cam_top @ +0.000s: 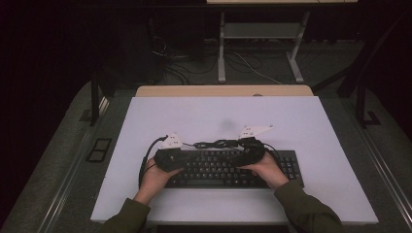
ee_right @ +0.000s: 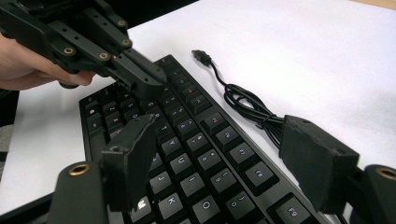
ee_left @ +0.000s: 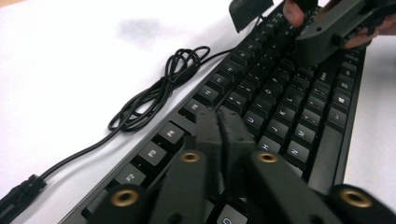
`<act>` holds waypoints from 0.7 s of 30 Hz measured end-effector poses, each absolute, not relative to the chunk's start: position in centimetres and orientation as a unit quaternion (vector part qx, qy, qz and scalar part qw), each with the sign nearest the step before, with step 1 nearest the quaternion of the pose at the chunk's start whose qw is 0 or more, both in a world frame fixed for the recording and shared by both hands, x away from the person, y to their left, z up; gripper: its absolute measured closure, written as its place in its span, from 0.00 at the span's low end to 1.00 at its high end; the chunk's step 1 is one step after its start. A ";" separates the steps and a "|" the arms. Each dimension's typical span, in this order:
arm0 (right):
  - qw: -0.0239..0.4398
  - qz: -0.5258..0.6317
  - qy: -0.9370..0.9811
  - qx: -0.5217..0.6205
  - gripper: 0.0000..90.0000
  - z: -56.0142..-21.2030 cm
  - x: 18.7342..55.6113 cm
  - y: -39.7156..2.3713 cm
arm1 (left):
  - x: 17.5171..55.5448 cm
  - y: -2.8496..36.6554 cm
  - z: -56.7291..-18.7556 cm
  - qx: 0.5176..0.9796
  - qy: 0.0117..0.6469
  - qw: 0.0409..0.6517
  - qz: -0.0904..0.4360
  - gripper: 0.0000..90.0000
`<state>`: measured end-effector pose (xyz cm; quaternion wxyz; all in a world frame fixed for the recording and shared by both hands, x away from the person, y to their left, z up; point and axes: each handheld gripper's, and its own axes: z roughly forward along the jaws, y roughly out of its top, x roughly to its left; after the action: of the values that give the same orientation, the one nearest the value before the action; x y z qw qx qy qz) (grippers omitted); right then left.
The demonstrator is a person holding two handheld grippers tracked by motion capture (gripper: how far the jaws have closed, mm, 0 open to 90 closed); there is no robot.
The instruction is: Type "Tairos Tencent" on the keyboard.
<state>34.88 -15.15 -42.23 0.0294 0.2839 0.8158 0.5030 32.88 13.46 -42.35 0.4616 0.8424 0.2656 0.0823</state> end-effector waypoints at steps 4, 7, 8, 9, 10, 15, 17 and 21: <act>0.030 0.502 0.817 0.284 0.30 -42.3 34.9 -15.2 | 32.9 13.6 -42.5 0.846 0.266 0.455 0.077 0.99; 0.030 0.500 0.818 0.284 0.30 -42.4 34.9 -15.1 | 32.9 13.6 -42.8 0.850 0.267 0.449 0.071 0.99; 0.030 0.500 0.818 0.283 0.30 -42.4 34.9 -15.1 | 32.9 13.7 -42.9 0.849 0.268 0.449 0.070 0.99; 0.030 0.500 0.818 0.284 0.30 -42.4 34.9 -15.0 | 33.0 13.7 -43.0 0.850 0.269 0.448 0.068 0.99; 0.030 0.500 0.818 0.284 0.30 -42.4 34.9 -15.0 | 33.0 13.7 -43.0 0.851 0.269 0.445 0.067 0.99; 0.031 0.499 0.819 0.282 0.30 -42.5 34.9 -15.0 | 33.0 13.6 -43.3 0.857 0.266 0.438 0.060 0.99; 0.031 0.499 0.818 0.283 0.30 -42.5 34.9 -15.0 | 33.0 13.5 -43.4 0.858 0.268 0.435 0.058 0.99; 0.031 0.500 0.818 0.283 0.30 -42.5 34.9 -15.0 | 33.1 13.5 -43.7 0.859 0.271 0.432 0.053 0.99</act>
<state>34.88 -15.04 -42.45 0.0310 0.2828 0.8181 0.4998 33.09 13.52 -43.73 0.4317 0.8589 0.2705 0.0527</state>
